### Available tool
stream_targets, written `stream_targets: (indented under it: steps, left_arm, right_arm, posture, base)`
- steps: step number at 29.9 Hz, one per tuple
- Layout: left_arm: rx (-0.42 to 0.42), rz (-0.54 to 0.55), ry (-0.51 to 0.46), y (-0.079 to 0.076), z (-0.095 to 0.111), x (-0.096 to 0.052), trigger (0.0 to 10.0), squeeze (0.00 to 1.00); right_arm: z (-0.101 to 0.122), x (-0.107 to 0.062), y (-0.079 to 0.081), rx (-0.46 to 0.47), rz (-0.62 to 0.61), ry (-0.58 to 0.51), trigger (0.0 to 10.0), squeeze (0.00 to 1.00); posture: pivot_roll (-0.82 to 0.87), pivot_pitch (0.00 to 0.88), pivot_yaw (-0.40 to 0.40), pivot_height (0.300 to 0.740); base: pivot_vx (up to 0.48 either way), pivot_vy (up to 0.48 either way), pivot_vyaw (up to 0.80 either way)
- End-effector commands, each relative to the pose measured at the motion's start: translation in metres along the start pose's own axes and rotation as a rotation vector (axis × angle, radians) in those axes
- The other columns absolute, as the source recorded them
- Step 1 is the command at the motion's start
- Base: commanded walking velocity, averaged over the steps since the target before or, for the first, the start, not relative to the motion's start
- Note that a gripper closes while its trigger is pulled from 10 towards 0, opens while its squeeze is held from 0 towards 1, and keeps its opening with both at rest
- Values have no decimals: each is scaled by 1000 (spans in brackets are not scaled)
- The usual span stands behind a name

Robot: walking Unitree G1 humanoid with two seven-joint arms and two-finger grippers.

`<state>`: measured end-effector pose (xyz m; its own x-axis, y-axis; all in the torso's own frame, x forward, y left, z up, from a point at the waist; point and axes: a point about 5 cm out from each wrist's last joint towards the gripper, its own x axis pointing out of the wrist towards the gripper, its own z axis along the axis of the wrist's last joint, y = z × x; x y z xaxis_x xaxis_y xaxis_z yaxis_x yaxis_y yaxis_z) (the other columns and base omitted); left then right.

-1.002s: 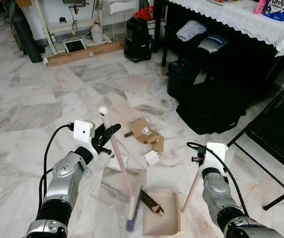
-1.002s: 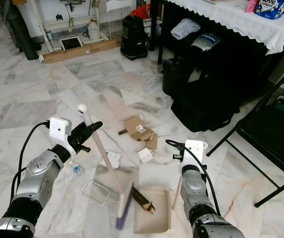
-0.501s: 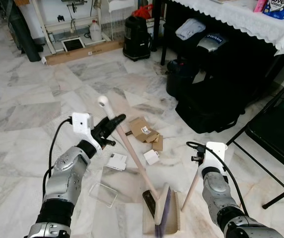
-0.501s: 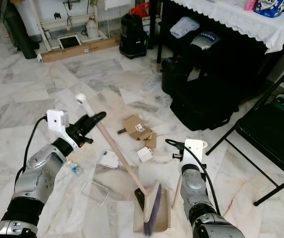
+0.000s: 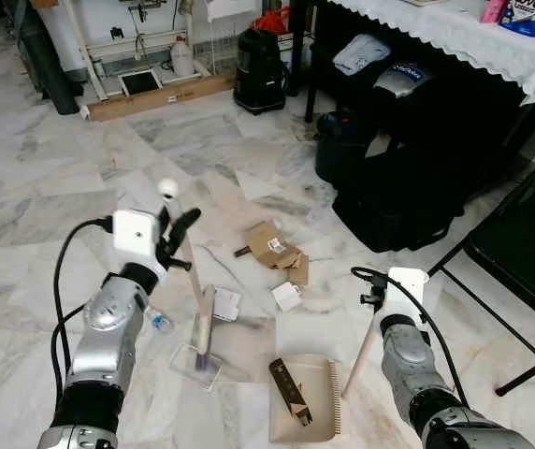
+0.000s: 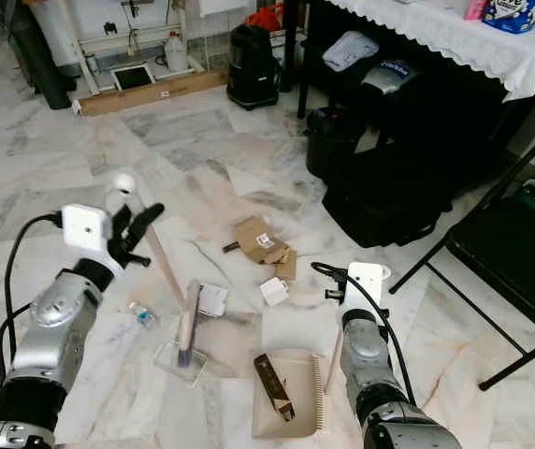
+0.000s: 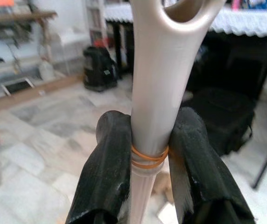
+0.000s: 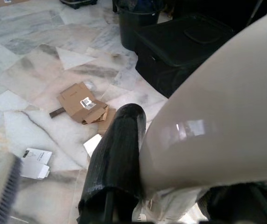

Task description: Sweep floor

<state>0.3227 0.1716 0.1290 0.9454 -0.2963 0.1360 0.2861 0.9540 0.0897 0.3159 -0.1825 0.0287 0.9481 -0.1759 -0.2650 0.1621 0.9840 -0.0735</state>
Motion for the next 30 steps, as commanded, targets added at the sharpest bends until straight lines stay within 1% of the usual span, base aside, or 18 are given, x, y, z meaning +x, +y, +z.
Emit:
stream_targets:
  steps: [1, 3, 8, 10, 11, 12, 19, 21, 27, 28, 30]
  left_arm:
    - [-10, -1, 14, -6, -8, -3, 10000, 0]
    - [0, -7, 25, -9, -14, -6, 10000, 0]
    - [3, -29, 46, -15, -20, -8, 10000, 0]
    - [-6, -34, 46, -16, -21, -8, 10000, 0]
    - [-36, -41, 41, -19, -21, -8, 10000, 0]
    - [-50, -43, 37, -19, -21, -8, 10000, 0]
    - [-69, -12, -3, -19, -15, -3, 10000, 0]
    - [-123, -7, -10, -20, -13, 0, 10000, 0]
    - [-214, 3, 25, -18, -19, -2, 10000, 0]
    - [-226, -1, 41, -18, -22, -3, 10000, 0]
    - [-214, -14, 53, -19, -24, -5, 10000, 0]
  right_arm:
    - [-1, 0, 3, -4, 14, 7, 10000, 0]
    - [0, 0, 2, -2, 11, 3, 10000, 0]
    - [1, 0, 2, -5, 12, 1, 10000, 0]
    - [1, 0, 1, -4, 12, 0, 10000, 0]
    - [1, 0, 1, -3, 11, -1, 10000, 0]
    - [1, 0, 1, -3, 11, -2, 10000, 0]
    - [1, 0, 2, 1, 12, -3, 10000, 0]
    - [1, 0, 3, 3, 13, -2, 10000, 0]
    - [1, 0, 2, 4, 12, -1, 10000, 0]
    - [0, 0, 1, 10, 9, 1, 10000, 0]
    - [0, 0, 1, 9, 9, 1, 10000, 0]
  posture:
    - [48, 80, -26, 740]
    - [50, 79, -27, 740]
    - [50, 79, -27, 740]
    - [45, 76, -26, 740]
    - [45, 76, -26, 740]
    - [45, 76, -26, 740]
    - [43, 71, -21, 740]
    - [43, 74, -21, 740]
    - [43, 74, -21, 740]
    - [43, 76, -22, 740]
    - [43, 76, -22, 740]
  base:
    - [0, 0, 0]
    - [0, 0, 0]
    - [0, 0, 0]
    - [0, 0, 0]
    - [0, 0, 0]
    - [0, 0, 0]
    - [0, 0, 0]
    - [0, 0, 0]
    - [0, 0, 0]
    - [0, 0, 0]
    - [0, 0, 0]
